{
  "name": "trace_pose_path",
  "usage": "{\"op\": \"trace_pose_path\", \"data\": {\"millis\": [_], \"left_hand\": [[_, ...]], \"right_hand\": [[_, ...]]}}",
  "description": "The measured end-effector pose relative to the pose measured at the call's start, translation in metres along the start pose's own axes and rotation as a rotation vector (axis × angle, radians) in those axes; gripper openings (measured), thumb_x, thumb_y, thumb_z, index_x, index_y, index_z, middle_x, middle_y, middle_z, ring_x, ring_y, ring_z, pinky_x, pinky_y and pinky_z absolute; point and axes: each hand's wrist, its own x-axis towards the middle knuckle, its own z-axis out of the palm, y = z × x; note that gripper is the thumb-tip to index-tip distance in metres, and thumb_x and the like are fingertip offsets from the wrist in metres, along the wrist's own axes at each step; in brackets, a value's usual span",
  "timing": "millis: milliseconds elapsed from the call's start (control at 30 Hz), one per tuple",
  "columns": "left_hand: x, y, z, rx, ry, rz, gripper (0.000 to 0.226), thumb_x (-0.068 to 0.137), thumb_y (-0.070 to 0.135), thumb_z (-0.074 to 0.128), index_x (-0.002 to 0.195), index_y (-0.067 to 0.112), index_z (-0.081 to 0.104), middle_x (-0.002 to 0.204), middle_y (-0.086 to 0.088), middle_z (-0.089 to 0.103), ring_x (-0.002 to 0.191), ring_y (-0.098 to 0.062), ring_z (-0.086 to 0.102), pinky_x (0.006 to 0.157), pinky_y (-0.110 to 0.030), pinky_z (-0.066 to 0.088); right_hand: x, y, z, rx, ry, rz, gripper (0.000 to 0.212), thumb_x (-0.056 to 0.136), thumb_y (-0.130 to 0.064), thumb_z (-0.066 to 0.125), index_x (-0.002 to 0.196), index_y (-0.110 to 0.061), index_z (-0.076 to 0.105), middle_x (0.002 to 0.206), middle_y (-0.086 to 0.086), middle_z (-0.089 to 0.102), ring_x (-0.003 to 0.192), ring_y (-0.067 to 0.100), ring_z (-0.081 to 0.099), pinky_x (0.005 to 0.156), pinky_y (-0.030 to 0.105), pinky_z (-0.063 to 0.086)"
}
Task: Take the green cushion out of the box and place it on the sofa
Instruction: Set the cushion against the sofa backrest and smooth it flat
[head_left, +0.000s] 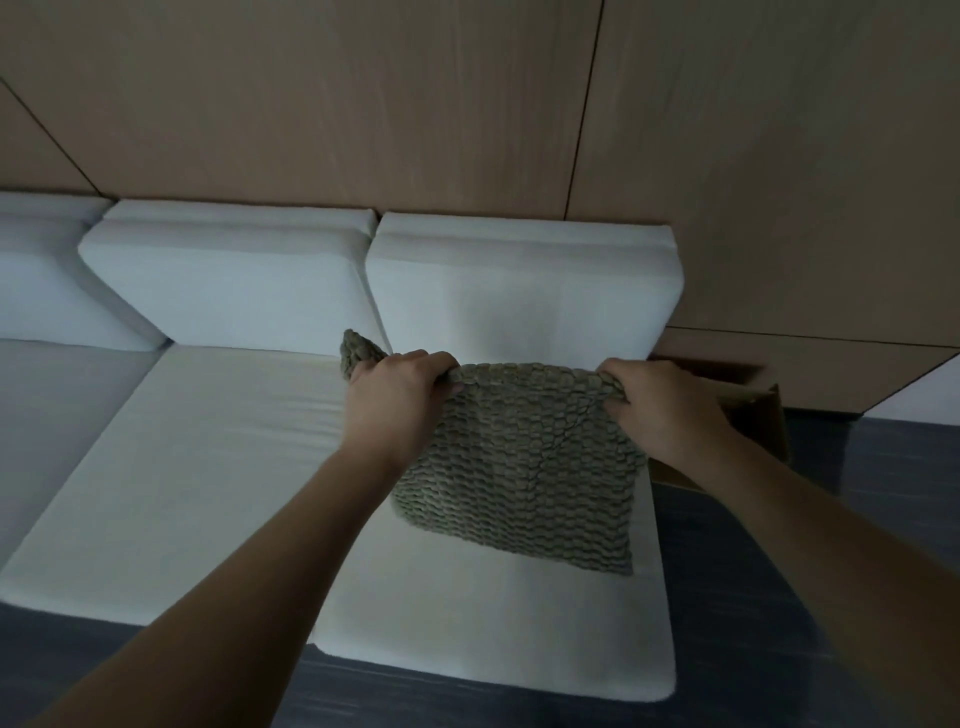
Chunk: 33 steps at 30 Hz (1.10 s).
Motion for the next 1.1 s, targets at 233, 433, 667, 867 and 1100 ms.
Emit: {"op": "trace_pose_path", "data": {"millis": [233,433,667,867,1100], "left_hand": [[0.018,-0.033,0.031,0.008,-0.06,-0.052,0.015,0.089,0.03,0.062,0.095,0.019,0.07,0.088,-0.001,0.073,0.085,-0.029,0.066,0.078,-0.039,0.041],[0.05,-0.053,0.061,0.006,-0.094,-0.078,0.013,0.09,0.029,0.062,0.093,0.019,0.07,0.085,0.001,0.073,0.082,-0.028,0.066,0.072,-0.035,0.038],[0.068,-0.074,0.097,0.0,-0.108,-0.093,0.013,0.091,0.026,0.059,0.092,0.02,0.07,0.081,0.001,0.072,0.077,-0.028,0.067,0.074,-0.038,0.043],[0.086,-0.086,0.108,-0.002,-0.098,-0.022,0.022,0.089,0.028,0.048,0.09,0.022,0.069,0.077,0.003,0.071,0.074,-0.026,0.066,0.074,-0.04,0.045],[0.151,-0.097,0.156,0.081,-0.1,0.045,0.023,0.094,0.029,0.048,0.1,0.024,0.069,0.091,0.0,0.071,0.09,-0.03,0.059,0.081,-0.042,0.037]], "right_hand": [[0.042,0.01,0.035,0.007,-0.046,0.017,0.015,0.088,-0.016,0.055,0.098,-0.013,0.066,0.087,0.008,0.07,0.076,0.023,0.062,0.066,0.039,0.053],[0.082,0.028,0.058,0.032,-0.116,0.058,0.017,0.09,-0.018,0.053,0.102,-0.015,0.065,0.094,0.004,0.069,0.083,0.023,0.062,0.072,0.039,0.053],[0.111,0.046,0.087,0.023,-0.112,0.085,0.016,0.089,-0.015,0.053,0.1,-0.015,0.066,0.09,0.006,0.069,0.081,0.025,0.064,0.07,0.041,0.053],[0.127,0.056,0.094,0.009,-0.065,0.081,0.021,0.089,-0.017,0.053,0.106,-0.018,0.065,0.095,0.004,0.07,0.085,0.024,0.064,0.073,0.04,0.052],[0.176,0.095,0.107,-0.152,0.06,0.115,0.021,0.09,-0.019,0.052,0.109,-0.018,0.062,0.097,0.007,0.07,0.087,0.029,0.063,0.078,0.045,0.05]]}}
